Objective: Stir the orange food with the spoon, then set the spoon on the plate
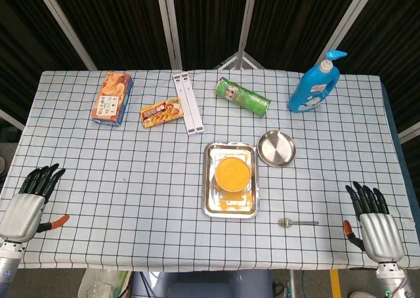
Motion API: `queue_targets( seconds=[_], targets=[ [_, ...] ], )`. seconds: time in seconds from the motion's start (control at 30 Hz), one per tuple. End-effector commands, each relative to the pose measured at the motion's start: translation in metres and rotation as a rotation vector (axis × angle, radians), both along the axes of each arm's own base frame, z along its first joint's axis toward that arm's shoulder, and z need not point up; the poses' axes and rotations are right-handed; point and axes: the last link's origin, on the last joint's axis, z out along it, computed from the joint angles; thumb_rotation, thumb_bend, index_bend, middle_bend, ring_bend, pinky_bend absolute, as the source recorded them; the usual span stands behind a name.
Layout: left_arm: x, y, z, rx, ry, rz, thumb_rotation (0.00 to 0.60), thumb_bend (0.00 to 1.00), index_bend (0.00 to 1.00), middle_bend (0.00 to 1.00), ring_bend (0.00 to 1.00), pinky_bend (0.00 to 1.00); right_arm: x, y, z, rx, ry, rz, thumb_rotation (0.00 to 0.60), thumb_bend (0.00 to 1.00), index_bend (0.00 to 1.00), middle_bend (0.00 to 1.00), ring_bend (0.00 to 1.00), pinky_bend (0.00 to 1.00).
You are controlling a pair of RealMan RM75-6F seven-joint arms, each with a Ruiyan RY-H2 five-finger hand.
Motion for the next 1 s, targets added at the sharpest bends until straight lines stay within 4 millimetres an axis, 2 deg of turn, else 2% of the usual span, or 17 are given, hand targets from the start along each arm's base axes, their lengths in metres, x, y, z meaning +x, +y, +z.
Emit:
queue_targets(
  seconds=[0.03,0.3,0.53,0.63,1.0],
  targets=[
    [0.0,0.0,0.0,0.001,-0.001,0.001,0.6,0.0,0.0,0.0,0.0,0.0,0.001,0.001,-0.001,0.006,-0.001,0.001,0.6,0.49,0.0,0.0,0.0,0.0],
    [0.002,-0.006,0.004,0.013,-0.013,-0.007,0.6,0.0,0.0,0.0,0.0,0.0,0.008,0.003,-0.017,0.063,-0.004,0.008,0.6,0.49,0.03,0.0,0.0,0.0],
    [0.001,-0.011,0.009,0.022,-0.028,-0.004,0.6,0.0,0.0,0.0,0.0,0.0,0.015,-0.001,-0.044,0.122,0.039,0.03,0.6,0.49,0.33,0.04,0.0,0.0],
    [0.001,-0.011,0.008,0.017,-0.025,-0.005,0.6,0.0,0.0,0.0,0.0,0.0,0.014,-0.005,-0.056,0.138,0.07,0.033,0.6,0.49,0.39,0.07,0.0,0.0],
    [0.001,-0.007,0.005,0.006,-0.025,-0.001,0.6,0.0,0.0,0.0,0.0,0.0,0.0,-0.02,-0.092,0.178,0.163,0.013,0.6,0.49,0.43,0.12,0.0,0.0]
  ],
)
